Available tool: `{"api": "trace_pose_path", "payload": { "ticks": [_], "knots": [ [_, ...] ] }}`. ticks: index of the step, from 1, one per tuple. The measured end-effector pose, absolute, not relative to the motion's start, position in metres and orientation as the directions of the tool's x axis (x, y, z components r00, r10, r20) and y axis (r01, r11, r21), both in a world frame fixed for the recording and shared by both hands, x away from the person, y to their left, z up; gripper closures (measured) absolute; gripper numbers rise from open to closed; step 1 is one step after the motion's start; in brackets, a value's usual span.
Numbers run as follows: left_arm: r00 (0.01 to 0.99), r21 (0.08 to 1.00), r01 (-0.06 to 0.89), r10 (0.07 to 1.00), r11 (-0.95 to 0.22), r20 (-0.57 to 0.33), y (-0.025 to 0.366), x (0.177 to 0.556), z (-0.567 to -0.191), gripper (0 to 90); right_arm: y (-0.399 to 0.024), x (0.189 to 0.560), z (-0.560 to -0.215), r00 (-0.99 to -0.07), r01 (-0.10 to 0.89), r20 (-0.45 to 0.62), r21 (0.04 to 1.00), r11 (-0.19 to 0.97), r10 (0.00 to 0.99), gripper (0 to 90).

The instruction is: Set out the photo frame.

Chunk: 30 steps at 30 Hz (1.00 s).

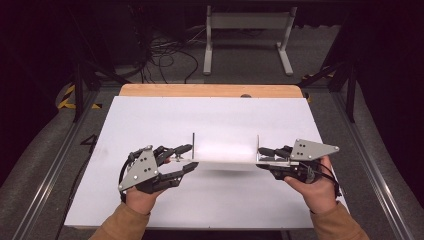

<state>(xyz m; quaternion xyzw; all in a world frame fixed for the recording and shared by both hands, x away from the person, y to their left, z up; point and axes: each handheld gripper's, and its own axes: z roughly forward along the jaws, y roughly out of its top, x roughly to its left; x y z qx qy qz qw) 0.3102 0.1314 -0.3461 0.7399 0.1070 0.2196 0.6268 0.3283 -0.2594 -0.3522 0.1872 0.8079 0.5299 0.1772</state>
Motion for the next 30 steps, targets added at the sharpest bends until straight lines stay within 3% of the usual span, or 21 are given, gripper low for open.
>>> {"api": "trace_pose_path", "payload": {
  "ticks": [6, 17, 30],
  "knots": [
    [0.875, 0.974, -0.043, 0.462, -0.223, 0.144, 0.127, 0.331, -0.366, 48.1, -0.26, 0.334, -0.356, -0.867, 0.122, -0.066, 0.933, 0.339, 0.493, 59.5],
    [0.848, 0.979, -0.017, 0.515, -0.205, 0.122, 0.124, 0.357, -0.381, 53.7, -0.259, 0.343, -0.355, -0.826, 0.055, -0.132, 0.949, 0.312, 0.547, 57.3],
    [0.823, 0.982, 0.041, 0.563, -0.185, 0.072, 0.116, 0.398, -0.389, 52.7, -0.263, 0.379, -0.367, -0.766, 0.088, -0.083, 0.969, 0.232, 0.637, 52.8]
  ]
}}
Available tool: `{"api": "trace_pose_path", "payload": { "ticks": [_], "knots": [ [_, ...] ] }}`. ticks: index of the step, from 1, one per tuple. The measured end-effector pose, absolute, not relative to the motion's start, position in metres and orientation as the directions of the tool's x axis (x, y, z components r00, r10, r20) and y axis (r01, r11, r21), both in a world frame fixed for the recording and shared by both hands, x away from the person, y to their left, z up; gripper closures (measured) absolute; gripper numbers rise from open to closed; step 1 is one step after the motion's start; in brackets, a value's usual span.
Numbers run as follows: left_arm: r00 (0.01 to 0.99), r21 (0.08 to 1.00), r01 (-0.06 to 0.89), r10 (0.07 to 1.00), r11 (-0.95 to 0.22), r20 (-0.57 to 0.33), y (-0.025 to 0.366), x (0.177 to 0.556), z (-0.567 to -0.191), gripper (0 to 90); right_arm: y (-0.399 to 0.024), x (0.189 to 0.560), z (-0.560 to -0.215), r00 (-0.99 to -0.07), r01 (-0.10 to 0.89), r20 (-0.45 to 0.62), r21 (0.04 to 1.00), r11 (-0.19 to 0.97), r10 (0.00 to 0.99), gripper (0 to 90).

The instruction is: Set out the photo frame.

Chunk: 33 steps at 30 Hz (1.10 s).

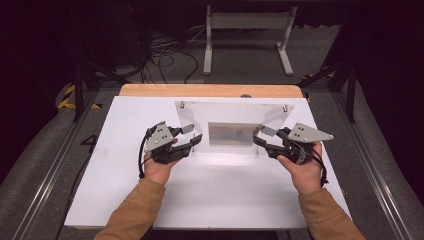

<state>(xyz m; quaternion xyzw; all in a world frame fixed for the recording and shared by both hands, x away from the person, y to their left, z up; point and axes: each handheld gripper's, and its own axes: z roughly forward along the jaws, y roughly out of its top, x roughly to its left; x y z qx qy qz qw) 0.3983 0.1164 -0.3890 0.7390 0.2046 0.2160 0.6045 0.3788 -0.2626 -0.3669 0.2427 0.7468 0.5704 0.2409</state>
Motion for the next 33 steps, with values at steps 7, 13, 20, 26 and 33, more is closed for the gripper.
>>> {"api": "trace_pose_path", "payload": {
  "ticks": [7, 13, 20, 26, 33],
  "knots": [
    [0.816, 0.983, 0.09, 0.578, -0.163, 0.022, 0.114, 0.42, -0.393, 52.6, -0.264, 0.398, -0.371, -0.739, 0.101, -0.063, 0.974, 0.202, 0.671, 52.6],
    [0.801, 0.979, 0.12, 0.598, -0.168, 0.004, 0.11, 0.434, -0.393, 49.4, -0.263, 0.414, -0.372, -0.72, 0.141, -0.025, 0.973, 0.182, 0.694, 49.1],
    [0.788, 0.98, 0.156, 0.613, -0.124, -0.048, 0.108, 0.447, -0.399, 41.0, -0.261, 0.431, -0.381, -0.694, 0.197, -0.005, 0.961, 0.196, 0.72, 47.0],
    [0.782, 0.978, 0.164, 0.621, -0.125, -0.052, 0.106, 0.453, -0.401, 41.4, -0.26, 0.436, -0.385, -0.691, 0.215, 0.02, 0.96, 0.179, 0.723, 45.0],
    [0.78, 0.978, 0.173, 0.623, -0.119, -0.062, 0.107, 0.451, -0.403, 36.4, -0.266, 0.43, -0.383, -0.689, 0.214, 0.026, 0.962, 0.169, 0.725, 39.2]
  ]
}}
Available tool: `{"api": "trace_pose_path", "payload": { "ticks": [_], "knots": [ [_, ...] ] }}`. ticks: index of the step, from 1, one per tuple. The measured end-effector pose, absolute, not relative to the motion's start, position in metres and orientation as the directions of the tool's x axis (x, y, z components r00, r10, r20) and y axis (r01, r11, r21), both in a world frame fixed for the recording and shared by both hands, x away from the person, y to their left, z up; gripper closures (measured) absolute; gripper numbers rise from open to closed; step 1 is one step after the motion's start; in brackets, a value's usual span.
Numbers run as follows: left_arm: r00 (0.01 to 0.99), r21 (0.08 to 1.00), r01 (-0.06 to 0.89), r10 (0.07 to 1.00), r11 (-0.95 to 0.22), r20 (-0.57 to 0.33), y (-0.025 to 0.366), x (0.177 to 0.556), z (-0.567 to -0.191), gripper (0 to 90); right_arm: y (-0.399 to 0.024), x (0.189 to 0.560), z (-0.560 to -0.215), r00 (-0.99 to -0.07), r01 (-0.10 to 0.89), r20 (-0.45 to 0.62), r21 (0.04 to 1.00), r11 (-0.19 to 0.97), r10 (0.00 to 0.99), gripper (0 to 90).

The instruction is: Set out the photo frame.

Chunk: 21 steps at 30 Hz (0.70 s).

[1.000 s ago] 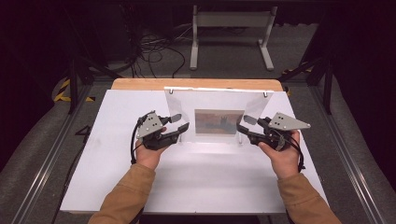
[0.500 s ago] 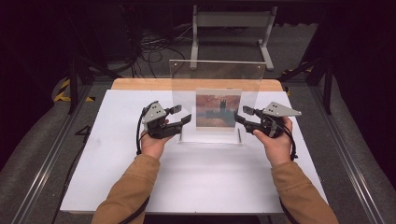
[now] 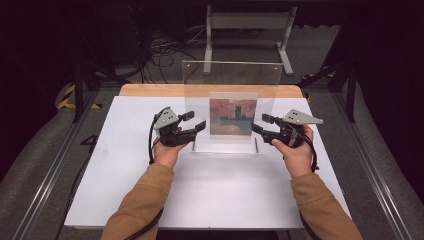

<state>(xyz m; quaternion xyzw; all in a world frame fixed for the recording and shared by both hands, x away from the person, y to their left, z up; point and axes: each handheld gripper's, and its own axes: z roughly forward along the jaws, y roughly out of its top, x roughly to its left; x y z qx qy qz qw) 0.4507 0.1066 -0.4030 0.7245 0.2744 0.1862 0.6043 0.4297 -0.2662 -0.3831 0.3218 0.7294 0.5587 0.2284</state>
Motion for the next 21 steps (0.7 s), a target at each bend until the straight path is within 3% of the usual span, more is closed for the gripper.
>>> {"api": "trace_pose_path", "payload": {
  "ticks": [8, 21],
  "knots": [
    [0.76, 0.976, 0.173, 0.648, -0.132, -0.047, 0.123, 0.44, -0.396, 26.6, -0.278, 0.415, -0.377, -0.694, 0.209, 0.03, 0.964, 0.162, 0.719, 30.3],
    [0.767, 0.971, 0.158, 0.642, -0.181, -0.005, 0.163, 0.395, -0.374, 20.4, -0.311, 0.375, -0.358, -0.675, 0.191, -0.046, 0.953, 0.235, 0.737, 19.8]
  ]
}}
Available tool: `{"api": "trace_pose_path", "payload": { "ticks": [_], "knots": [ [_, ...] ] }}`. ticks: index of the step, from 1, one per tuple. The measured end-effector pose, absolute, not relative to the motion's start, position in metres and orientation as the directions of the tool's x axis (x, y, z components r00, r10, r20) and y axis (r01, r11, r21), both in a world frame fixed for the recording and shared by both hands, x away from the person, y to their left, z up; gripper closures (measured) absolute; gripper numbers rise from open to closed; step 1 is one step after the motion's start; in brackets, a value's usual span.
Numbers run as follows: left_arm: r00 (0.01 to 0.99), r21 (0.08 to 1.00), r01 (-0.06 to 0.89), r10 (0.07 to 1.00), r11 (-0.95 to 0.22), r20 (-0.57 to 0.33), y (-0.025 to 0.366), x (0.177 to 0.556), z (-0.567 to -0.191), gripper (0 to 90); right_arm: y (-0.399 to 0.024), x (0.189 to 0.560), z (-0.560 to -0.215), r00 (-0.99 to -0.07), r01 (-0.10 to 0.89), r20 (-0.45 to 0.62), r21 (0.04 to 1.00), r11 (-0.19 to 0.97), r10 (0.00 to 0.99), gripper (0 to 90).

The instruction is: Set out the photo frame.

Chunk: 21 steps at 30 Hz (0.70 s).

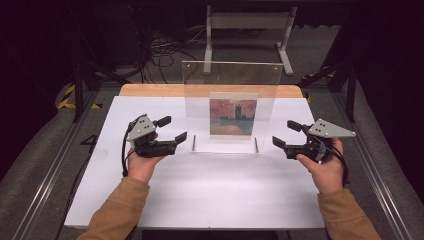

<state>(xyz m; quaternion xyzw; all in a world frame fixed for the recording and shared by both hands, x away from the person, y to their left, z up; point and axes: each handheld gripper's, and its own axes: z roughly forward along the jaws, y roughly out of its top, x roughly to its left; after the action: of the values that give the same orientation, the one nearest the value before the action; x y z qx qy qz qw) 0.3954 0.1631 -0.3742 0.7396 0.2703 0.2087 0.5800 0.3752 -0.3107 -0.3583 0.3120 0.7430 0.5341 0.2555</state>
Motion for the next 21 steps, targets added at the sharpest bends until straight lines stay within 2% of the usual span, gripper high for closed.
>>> {"api": "trace_pose_path", "payload": {
  "ticks": [9, 13, 21],
  "knots": [
    [0.756, 0.961, 0.197, 0.654, -0.194, -0.023, 0.201, 0.363, -0.378, 18.4, -0.335, 0.349, -0.362, -0.668, 0.219, -0.056, 0.938, 0.268, 0.742, 17.6],
    [0.747, 0.954, 0.223, 0.664, -0.202, -0.034, 0.22, 0.344, -0.389, 17.9, -0.344, 0.336, -0.374, -0.678, 0.239, -0.037, 0.933, 0.268, 0.734, 17.5],
    [0.732, 0.954, 0.219, 0.681, -0.205, -0.022, 0.238, 0.325, -0.412, 17.4, -0.351, 0.33, -0.405, -0.666, 0.269, -0.016, 0.928, 0.259, 0.746, 18.8]
  ]
}}
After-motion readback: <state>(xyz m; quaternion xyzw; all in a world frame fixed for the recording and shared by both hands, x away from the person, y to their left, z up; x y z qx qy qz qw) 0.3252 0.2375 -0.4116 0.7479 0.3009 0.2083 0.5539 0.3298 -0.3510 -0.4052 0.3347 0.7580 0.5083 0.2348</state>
